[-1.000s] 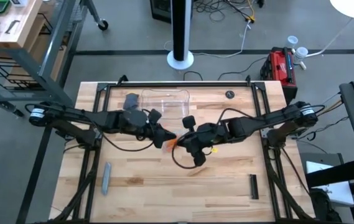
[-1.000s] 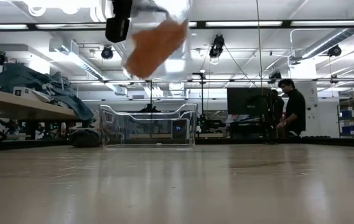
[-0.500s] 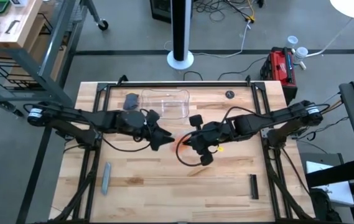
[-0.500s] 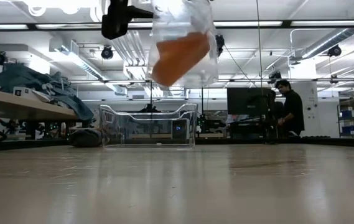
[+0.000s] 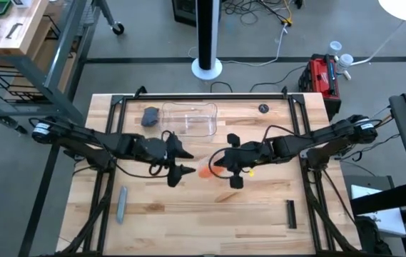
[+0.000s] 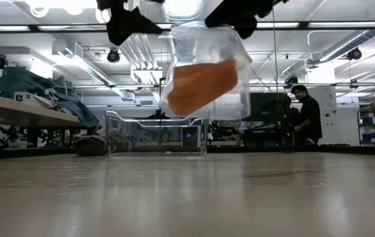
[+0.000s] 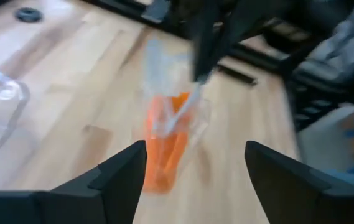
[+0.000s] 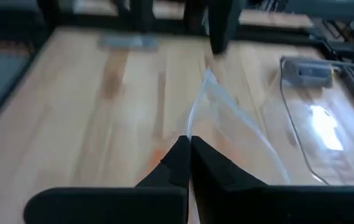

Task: Roll bandage
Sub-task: Close the transparent zip bag

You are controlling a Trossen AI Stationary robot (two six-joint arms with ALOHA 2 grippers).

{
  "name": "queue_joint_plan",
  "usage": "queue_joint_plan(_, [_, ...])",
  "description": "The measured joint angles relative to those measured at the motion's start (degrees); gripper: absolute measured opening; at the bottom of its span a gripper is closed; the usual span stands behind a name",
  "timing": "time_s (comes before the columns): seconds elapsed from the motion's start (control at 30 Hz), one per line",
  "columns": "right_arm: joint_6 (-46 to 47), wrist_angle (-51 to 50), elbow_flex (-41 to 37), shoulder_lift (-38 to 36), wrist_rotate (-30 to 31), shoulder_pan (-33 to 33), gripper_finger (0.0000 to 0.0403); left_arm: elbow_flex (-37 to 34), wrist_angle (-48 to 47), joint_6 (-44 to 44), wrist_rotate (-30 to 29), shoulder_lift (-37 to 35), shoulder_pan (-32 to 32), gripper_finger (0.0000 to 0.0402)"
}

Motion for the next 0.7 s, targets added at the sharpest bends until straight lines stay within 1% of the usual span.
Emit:
queue_joint_plan(0.03, [1.0, 2.2, -1.6, -0.2, 0.7, 0.0, 0.0, -0.3, 0.5, 0.7, -1.0, 0.5, -0.3, 0.0257])
queue_joint_plan(0.13, [3.4, 8.7, -5.4, -0.8, 2.9, 0.0, 0.0, -3.2, 6.1, 3.7, -3.9, 0.7, -1.6, 0.025])
queue_joint_plan(0.3, [5.7, 17.5, -9.5, -0.9, 3.0, 0.0, 0.0, -11.5, 22.0, 4.7, -6.6, 0.6, -1.8, 0.0249])
queue_joint_plan(0.43, [6.1, 19.0, -10.1, -0.7, 3.5, 0.0, 0.0, -17.5, 33.6, 4.0, -8.5, 0.7, -1.8, 0.0256])
queue_joint_plan(0.53, [5.5, 20.4, -10.1, -0.7, 4.0, 0.0, 0.0, -20.8, 40.5, 4.9, -9.4, 0.9, -1.8, 0.026])
queue_joint_plan(0.63, [4.7, 21.9, -10.1, -0.7, 4.1, 0.0, 0.0, -22.4, 45.2, 6.1, -9.8, 1.3, -1.8, 0.026])
queue_joint_plan(0.7, [4.4, 23.2, -10.1, -0.7, 4.2, 0.0, 0.0, -22.7, 46.8, 7.1, -9.9, 1.7, -1.8, 0.0257])
